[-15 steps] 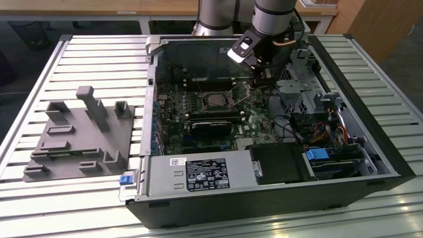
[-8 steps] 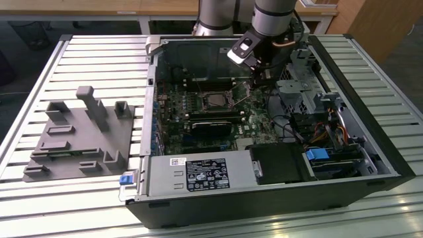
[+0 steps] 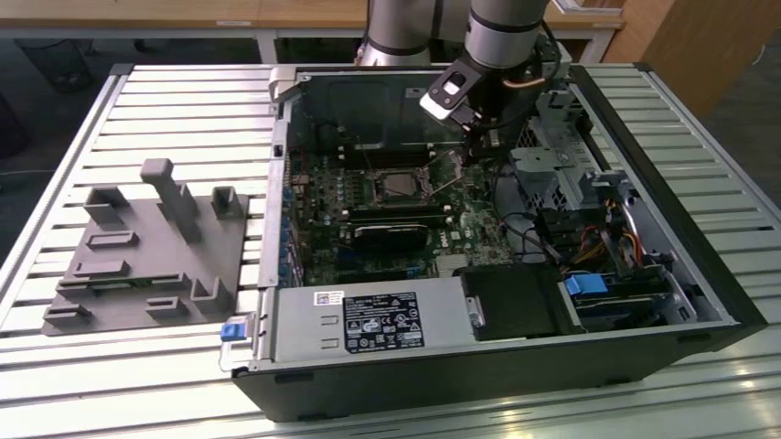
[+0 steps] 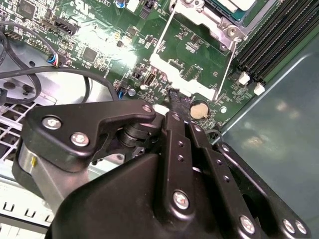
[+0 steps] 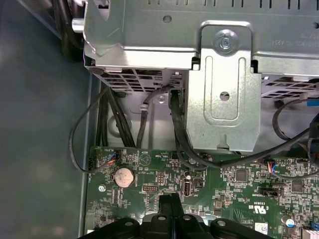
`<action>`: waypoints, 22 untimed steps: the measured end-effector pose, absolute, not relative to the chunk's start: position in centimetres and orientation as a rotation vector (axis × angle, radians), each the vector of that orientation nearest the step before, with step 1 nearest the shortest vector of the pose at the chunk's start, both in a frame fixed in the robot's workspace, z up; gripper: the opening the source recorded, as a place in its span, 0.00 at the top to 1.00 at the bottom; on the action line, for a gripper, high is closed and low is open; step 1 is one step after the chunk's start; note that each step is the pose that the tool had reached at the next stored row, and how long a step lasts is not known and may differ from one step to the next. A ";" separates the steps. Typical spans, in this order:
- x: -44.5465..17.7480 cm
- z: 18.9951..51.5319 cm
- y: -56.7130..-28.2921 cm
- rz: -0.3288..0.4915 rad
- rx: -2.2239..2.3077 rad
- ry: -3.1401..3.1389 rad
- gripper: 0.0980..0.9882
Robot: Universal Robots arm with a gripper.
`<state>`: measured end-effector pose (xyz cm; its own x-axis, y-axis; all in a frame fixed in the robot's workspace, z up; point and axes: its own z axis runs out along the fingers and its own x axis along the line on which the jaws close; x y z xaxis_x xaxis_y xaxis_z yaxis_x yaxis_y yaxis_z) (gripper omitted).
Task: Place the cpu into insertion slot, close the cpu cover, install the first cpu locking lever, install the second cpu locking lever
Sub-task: 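Close the cpu cover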
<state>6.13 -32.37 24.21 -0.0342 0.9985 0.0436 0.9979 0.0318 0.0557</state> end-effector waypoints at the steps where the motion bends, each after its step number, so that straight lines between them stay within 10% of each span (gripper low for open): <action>1: 6.2 24.2 -32.3 0.110 2.178 2.251 0.99; 22: 5.2 23.7 -32.2 0.110 2.178 2.251 0.99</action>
